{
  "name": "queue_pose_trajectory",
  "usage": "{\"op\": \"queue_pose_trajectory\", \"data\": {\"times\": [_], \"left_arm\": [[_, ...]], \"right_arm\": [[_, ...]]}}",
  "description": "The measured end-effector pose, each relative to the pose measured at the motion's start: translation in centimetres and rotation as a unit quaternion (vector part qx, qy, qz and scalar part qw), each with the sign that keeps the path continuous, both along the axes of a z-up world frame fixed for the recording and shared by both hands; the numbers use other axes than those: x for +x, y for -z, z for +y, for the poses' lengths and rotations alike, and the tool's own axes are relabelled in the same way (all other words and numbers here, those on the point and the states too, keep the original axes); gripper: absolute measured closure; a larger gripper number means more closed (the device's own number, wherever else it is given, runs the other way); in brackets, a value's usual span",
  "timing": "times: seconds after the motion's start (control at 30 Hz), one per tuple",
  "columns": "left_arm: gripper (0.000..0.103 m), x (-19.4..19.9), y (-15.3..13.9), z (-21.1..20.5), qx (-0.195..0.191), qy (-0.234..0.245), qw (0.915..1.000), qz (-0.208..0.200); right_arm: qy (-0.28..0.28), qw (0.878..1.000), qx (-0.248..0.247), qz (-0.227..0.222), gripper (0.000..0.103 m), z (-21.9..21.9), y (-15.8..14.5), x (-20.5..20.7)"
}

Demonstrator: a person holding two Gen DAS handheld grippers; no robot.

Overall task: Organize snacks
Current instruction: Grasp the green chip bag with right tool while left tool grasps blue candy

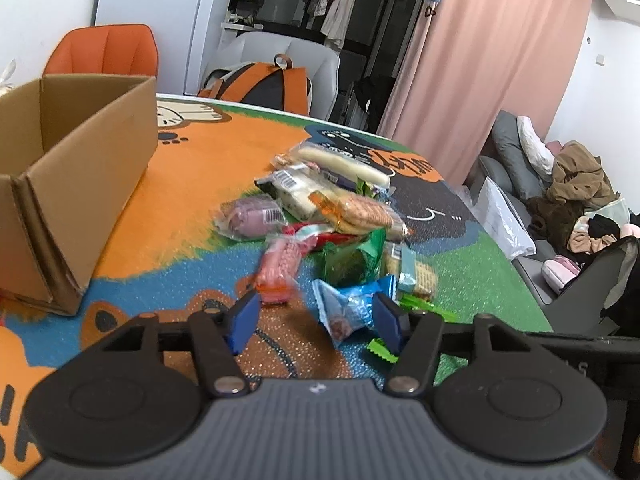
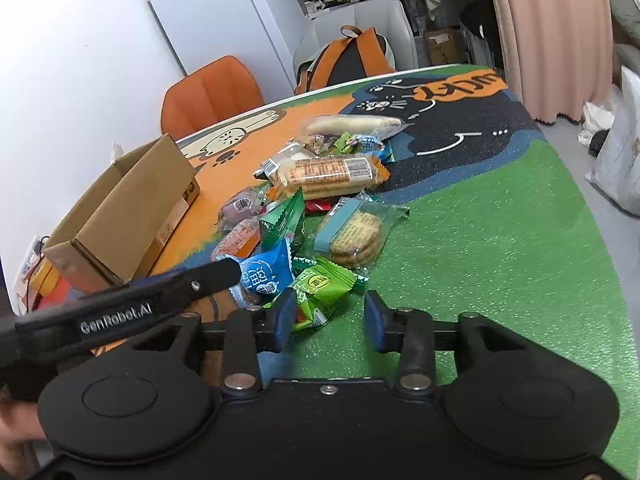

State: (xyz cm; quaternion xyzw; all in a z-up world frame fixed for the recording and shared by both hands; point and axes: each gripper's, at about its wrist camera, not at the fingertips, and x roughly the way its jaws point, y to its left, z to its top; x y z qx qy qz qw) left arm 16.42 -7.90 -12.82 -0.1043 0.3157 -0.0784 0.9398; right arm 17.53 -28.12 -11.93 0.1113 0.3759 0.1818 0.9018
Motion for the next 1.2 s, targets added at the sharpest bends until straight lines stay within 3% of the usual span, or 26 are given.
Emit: {"op": "queue_pose_trajectory", "data": {"times": [0.17,0.23,0.43,0.77,0.87,0.9,0.93,1.2], "left_arm": [[0.048,0.3,0.3,0.4,-0.005,-0.003,1.0,0.002],[0.048,0.5,0.4,0.6,-0.012,-0.001,0.9999,0.002],[0.047,1.2,0.5,-0.2,-0.024,0.014,0.9996,0.0],[0.047,2.7,1.7,-2.6,-0.014,0.026,0.9996,-0.002],[0.05,2.8,1.8,-2.8,-0.017,0.027,0.9995,-0.006],[0.06,2.7,1.9,-2.9,-0.011,0.027,0.9996,-0.007],[0.063,2.6,1.9,-2.9,-0.004,0.027,0.9996,-0.007],[0.067,1.2,1.4,-1.7,-0.009,0.019,0.9997,-0.012]], "right_arm": [[-0.008,1.0,0.001,0.003,0.064,1.1,0.6,0.8],[-0.011,1.0,0.003,0.002,0.071,1.3,0.9,1.0],[-0.011,1.0,0.014,0.003,0.076,0.4,1.0,0.9],[0.004,1.0,0.004,0.006,0.076,-1.6,0.8,0.3],[0.006,1.0,-0.005,0.004,0.072,-1.6,0.8,0.4],[0.007,1.0,-0.007,0.002,0.069,-1.5,0.7,0.4],[0.008,1.0,-0.009,0.002,0.065,-1.5,0.8,0.5],[0.017,1.0,-0.005,-0.01,0.046,-1.0,0.8,1.1]]}}
